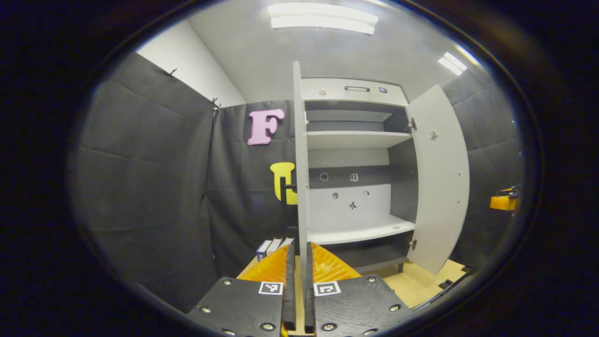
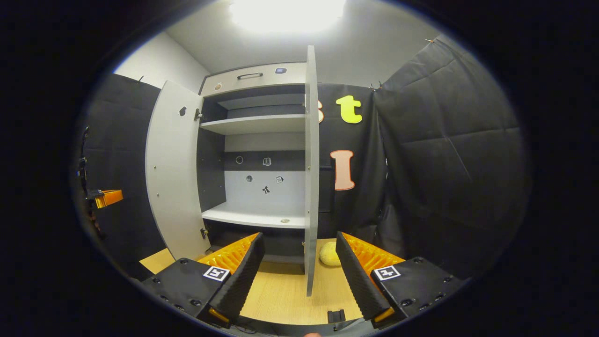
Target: Open the right door of the double-door shoe cabinet with the right hand, and open the left door with the left hand.
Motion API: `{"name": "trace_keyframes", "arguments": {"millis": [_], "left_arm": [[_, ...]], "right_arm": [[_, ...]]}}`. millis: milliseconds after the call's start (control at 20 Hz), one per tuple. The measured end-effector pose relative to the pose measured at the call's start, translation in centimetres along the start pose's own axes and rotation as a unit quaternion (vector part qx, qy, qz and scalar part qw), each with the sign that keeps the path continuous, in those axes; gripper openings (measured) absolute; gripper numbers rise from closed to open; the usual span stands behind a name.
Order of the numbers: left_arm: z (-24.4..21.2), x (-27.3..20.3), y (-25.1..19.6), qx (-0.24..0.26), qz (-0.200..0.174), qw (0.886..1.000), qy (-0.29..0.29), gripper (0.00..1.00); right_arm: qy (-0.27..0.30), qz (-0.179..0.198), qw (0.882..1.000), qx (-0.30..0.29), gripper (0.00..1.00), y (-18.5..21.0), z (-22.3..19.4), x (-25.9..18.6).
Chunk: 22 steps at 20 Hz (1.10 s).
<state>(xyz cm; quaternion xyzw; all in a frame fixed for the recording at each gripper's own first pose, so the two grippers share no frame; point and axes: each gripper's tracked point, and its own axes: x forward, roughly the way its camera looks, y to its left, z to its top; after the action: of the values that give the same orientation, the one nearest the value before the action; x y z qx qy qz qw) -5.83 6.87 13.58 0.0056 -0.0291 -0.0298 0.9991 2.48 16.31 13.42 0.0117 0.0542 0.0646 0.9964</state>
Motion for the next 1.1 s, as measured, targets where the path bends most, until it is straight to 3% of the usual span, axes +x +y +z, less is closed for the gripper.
{"name": "trace_keyframes", "arguments": {"millis": [50, 100, 350, 400, 450, 750, 800, 1100], "left_arm": [[0.1, -0.8, -0.2, -0.002, 0.004, 1.000, -0.003, 0.12], [0.0, -1.2, -0.1, -0.003, 0.010, 1.000, -0.005, 0.29], [-1.4, -3.7, 1.2, -0.016, 0.043, 0.999, 0.003, 0.44], [-1.5, -3.9, 1.5, -0.017, 0.049, 0.999, 0.005, 0.44], [-1.6, -4.2, 1.6, -0.019, 0.053, 0.998, 0.005, 0.45], [-1.1, -5.0, 2.0, -0.013, 0.066, 0.998, -0.006, 0.45], [-1.0, -4.9, 1.7, -0.011, 0.065, 0.998, -0.007, 0.45], [-1.4, -4.4, 0.2, -0.016, 0.049, 0.999, -0.004, 0.45]], "right_arm": [[-0.003, 0.000, 1.000, -0.001, 0.96, -0.1, 0.1, -0.4], [-0.006, 0.001, 1.000, -0.001, 0.92, -0.2, 0.3, -0.8], [-0.013, 0.001, 1.000, -0.005, 0.92, -0.6, 0.5, -2.0], [-0.014, 0.000, 1.000, -0.005, 0.96, -0.8, 0.5, -2.2], [-0.015, 0.000, 1.000, -0.005, 0.92, -0.9, 0.5, -2.3], [-0.018, 0.001, 1.000, 0.000, 0.96, -1.3, 0.5, -2.5], [-0.018, 0.001, 1.000, 0.000, 0.92, -1.4, 0.5, -2.5], [-0.017, -0.005, 1.000, -0.001, 0.92, -2.2, 0.3, -2.4]]}}
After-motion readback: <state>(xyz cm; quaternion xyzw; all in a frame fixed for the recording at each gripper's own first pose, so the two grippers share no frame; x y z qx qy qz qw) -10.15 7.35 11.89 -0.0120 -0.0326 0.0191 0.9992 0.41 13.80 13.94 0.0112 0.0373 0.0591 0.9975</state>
